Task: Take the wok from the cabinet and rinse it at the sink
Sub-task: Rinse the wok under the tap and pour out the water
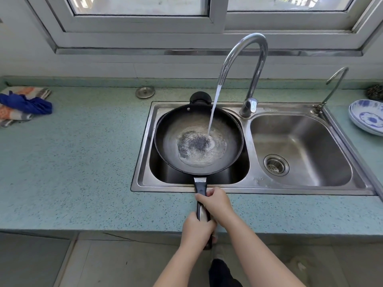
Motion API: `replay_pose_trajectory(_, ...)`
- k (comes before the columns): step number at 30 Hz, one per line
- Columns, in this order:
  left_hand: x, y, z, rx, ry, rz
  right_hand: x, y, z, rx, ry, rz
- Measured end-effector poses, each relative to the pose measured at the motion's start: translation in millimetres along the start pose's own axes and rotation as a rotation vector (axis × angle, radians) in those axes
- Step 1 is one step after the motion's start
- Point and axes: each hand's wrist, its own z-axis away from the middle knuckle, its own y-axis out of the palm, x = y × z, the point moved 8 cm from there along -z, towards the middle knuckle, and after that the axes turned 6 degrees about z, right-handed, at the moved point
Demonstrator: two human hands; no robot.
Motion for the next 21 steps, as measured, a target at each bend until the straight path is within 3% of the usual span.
replay_pose_trajectory(10,-6,-8,0,-0.180,0.081,-0.310,-13,16,-2,0.155,0.035,-0.222)
replay_pose_trajectory(14,-8,-7,1,-0.181,0.106,-0.260,-13,18,-1,0.205,0.033,-0.280)
replay_pose_trajectory(21,-13,-12,2,-0.192,0.185,-0.245,-13,21,-1,0.139,0.004,-0.288)
